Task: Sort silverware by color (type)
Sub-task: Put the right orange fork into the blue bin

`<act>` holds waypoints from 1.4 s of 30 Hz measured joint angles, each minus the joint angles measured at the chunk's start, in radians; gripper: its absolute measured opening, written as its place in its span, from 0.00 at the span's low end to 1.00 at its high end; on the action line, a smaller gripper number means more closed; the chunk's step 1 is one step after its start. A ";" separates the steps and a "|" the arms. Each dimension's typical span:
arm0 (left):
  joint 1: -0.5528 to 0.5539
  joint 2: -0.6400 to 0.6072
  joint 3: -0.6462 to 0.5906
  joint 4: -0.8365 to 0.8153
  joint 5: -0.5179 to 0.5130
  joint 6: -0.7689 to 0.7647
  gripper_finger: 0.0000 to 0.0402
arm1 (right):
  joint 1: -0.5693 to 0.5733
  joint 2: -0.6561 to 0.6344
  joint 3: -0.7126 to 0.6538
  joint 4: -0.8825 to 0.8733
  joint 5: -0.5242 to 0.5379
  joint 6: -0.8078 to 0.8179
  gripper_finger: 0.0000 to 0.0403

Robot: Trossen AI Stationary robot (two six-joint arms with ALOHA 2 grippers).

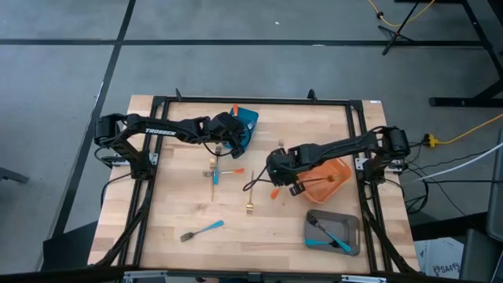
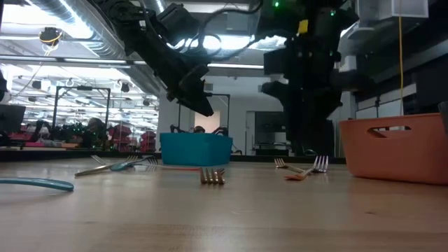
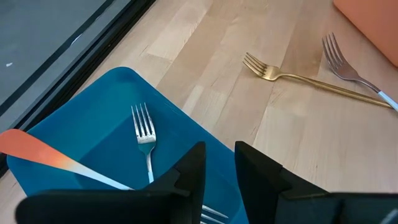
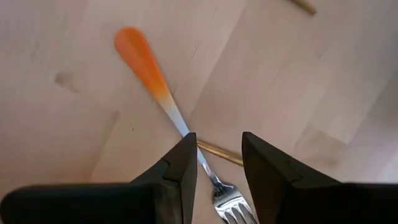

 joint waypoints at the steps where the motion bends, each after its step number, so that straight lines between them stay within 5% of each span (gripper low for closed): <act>1: 0.000 0.000 0.000 0.000 0.000 0.000 0.20 | 0.000 0.009 0.000 -0.001 0.003 -0.001 0.29; 16: 0.000 0.000 0.000 0.000 0.000 0.000 0.20 | 0.000 0.026 -0.026 -0.153 0.000 0.000 0.29; 42: 0.000 0.000 0.000 0.000 0.000 0.000 0.20 | -0.013 0.086 -0.025 -0.045 0.006 -0.099 0.29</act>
